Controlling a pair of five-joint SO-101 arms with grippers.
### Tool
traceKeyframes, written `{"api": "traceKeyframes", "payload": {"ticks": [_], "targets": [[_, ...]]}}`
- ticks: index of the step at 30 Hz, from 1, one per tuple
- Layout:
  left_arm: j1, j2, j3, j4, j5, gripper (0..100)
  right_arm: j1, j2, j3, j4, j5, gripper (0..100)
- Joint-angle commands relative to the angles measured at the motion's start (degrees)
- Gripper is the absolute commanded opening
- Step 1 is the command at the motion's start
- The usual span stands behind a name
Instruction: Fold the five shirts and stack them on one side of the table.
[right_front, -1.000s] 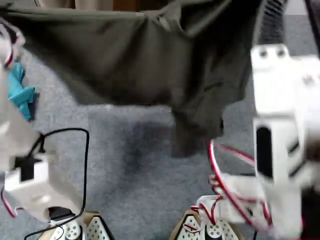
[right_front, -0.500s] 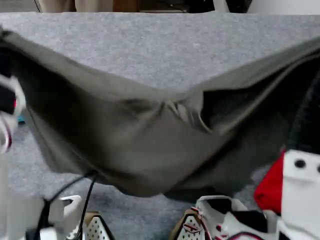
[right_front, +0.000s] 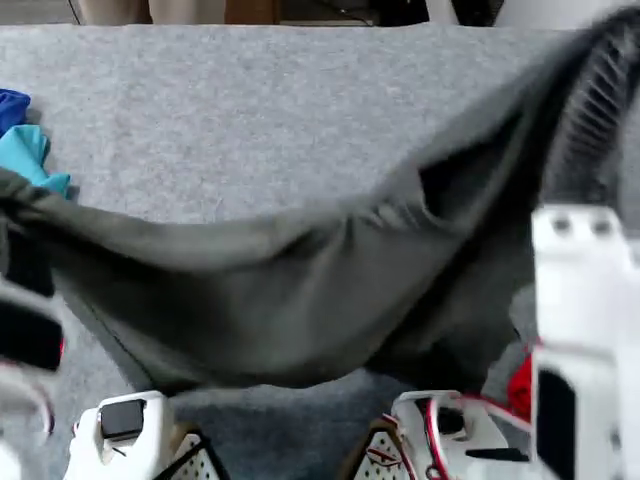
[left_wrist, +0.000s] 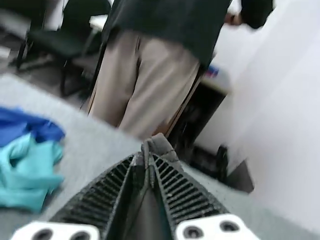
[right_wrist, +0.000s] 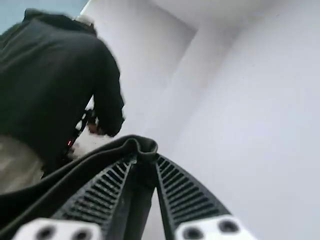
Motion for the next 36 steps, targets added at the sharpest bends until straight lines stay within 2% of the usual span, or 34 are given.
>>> {"api": "traceKeyframes", "payload": {"ticks": [1,8,12,16,19,21,27,32,36], "targets": [[0.5,-0.1,11.3,-5.9,-0.1,2,-0.5,0.0,8.9,-4.6,-0.1,0.5],[0.2,0.0,42.0,-32.1,-0.1,2,-0.3,0.0,35.0,-20.1,-0.2,0.5],[0.2,0.1,62.2,-56.9,-0.1,2,-0.2,2.2,47.7,-29.6,0.0,0.5],[0.4,2.9,79.0,-82.9,-0.1,2,-0.1,9.4,51.6,-34.0,-0.3,0.5],[0.3,10.0,83.2,-95.2,-0.1,2,0.0,17.0,51.5,-37.6,-0.4,0.5],[0.1,17.1,80.6,-97.1,-0.1,2,0.7,21.9,50.2,-40.0,-2.2,0.5],[-2.1,39.2,61.4,-92.4,1.8,2,1.5,36.6,38.9,-40.3,-5.4,0.5],[-1.8,53.2,43.8,-84.4,2.0,2,1.5,47.7,26.2,-37.5,-8.4,0.5],[-1.8,60.8,32.8,-76.0,1.8,2,1.4,55.7,14.0,-30.3,-8.5,0.5]]}}
